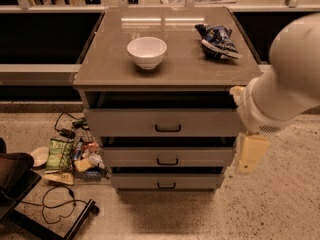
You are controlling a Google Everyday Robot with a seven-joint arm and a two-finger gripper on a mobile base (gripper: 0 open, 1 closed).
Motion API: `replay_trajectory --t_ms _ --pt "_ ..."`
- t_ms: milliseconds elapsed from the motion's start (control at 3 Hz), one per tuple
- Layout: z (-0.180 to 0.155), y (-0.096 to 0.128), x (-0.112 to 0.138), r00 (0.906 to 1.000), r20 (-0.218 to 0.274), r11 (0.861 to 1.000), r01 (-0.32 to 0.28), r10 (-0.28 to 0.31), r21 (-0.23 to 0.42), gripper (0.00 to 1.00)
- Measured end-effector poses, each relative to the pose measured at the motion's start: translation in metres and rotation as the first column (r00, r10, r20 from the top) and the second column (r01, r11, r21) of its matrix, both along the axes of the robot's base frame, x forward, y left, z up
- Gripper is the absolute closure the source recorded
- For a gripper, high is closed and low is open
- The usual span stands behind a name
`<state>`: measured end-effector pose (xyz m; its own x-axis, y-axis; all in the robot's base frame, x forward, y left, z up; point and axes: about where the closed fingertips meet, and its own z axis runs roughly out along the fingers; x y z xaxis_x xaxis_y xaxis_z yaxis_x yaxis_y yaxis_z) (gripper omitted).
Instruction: Open top drawer
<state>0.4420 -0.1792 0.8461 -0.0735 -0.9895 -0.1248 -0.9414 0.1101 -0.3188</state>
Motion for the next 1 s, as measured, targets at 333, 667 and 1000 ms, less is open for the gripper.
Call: replay_trajectory --t_ms 333,667,1000 --pt "-0.069 0.017 0.039 0.9990 0.022 0.996 -0.037 0.039 -0.080 0.00" --pt "-0.111 0.017 0.075 0.9997 0.002 0.995 -0.025 0.026 -0.097 0.00" --pt "-0.111 0.017 0.075 0.9997 0.002 0.995 -0.025 0.026 -0.097 0.00"
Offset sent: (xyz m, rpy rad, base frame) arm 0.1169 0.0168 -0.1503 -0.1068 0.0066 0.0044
